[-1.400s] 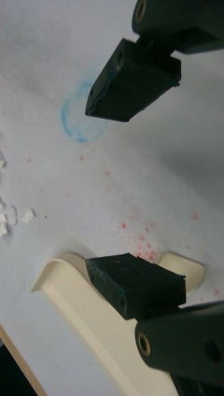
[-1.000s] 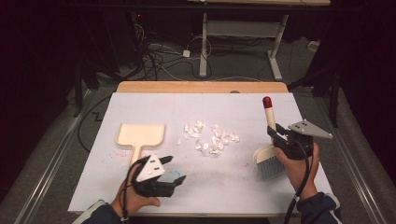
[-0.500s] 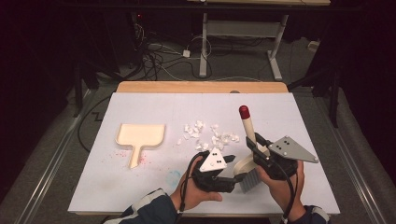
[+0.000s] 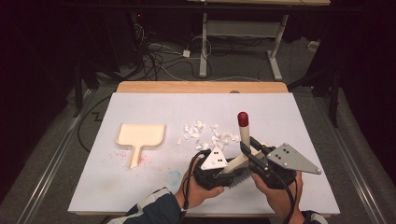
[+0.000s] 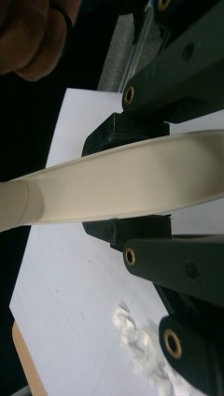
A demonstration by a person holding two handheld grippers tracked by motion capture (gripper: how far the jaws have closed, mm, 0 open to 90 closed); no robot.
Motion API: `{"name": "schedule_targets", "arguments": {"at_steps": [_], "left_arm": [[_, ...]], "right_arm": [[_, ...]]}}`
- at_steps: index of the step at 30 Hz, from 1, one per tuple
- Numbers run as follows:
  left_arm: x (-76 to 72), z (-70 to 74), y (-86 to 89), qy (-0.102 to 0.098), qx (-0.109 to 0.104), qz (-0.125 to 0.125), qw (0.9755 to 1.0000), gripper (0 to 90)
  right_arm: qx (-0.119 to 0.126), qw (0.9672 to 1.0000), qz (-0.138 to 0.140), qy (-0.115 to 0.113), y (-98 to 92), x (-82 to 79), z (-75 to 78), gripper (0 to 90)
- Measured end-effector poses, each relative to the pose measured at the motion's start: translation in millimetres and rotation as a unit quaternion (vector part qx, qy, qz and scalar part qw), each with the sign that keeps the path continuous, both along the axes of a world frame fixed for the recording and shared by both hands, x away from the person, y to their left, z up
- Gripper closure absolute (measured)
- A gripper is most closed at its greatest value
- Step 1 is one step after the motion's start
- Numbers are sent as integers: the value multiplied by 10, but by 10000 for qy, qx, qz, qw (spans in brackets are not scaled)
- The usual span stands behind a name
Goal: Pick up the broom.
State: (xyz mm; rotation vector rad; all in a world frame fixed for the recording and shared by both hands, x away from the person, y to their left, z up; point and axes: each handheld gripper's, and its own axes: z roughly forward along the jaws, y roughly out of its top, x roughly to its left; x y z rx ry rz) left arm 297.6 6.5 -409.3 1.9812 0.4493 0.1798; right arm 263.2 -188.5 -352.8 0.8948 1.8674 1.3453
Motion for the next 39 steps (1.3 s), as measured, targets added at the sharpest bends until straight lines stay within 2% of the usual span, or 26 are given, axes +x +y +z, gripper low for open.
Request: {"name": "schedule_targets", "arguments": {"at_steps": [3,7,10,11,13,16,19,22,24,26,28,29,31,34,35,37,38,39], "left_arm": [[14,43,86,-31,115,-119,9999,635],[24,77,238,-109,331,-228,9991,651],[14,69,378,-128,554,-289,9980,657],[9,60,430,-146,643,-306,9974,658],[3,41,537,-212,853,-354,9955,659],[14,4,693,-201,984,-388,9942,660],[31,-12,812,-241,1050,-477,9930,660],[66,-12,866,-258,1093,-628,9917,659],[88,-21,862,-230,1111,-711,9910,660],[97,-32,838,-211,1121,-856,9898,660],[93,-32,815,-248,1146,-955,9885,660],[96,-30,808,-233,1123,-1018,9882,660],[93,-22,796,-255,1113,-1113,9872,660],[87,-16,787,-235,1096,-1220,9862,659],[84,-14,787,-225,1087,-1387,9841,658],[86,1,800,-242,1057,-1514,9825,650],[86,1,800,-242,1057,-1514,9825,639],[115,28,830,-201,947,-1513,9837,605]], "right_arm": [[45,9999,149,35,-3,-8,25,706],[-18,9977,671,86,-26,-2,60,686],[-237,9940,1049,189,-35,19,63,632],[-253,9920,1212,236,-42,29,58,616],[-455,9872,1489,339,-51,60,39,561],[-820,9771,1890,534,-51,130,-35,482],[-1224,9668,2135,690,-13,222,-158,424],[-1493,9583,2288,834,44,329,-291,389],[-1602,9536,2377,916,79,406,-372,386],[-1674,9476,2521,1021,116,469,-435,381],[-1687,9395,2752,1147,154,511,-484,386],[-1697,9339,2904,1210,174,520,-504,397],[-1738,9261,3103,1258,211,522,-537,433],[-1611,9131,3473,1403,230,541,-579,507],[-1613,9068,3621,1435,235,544,-590,538],[-1628,8950,3900,1425,247,547,-603,600],[-1617,8931,3937,1460,248,535,-604,623],[-1608,8899,4001,1488,242,530,-599,662]]}}
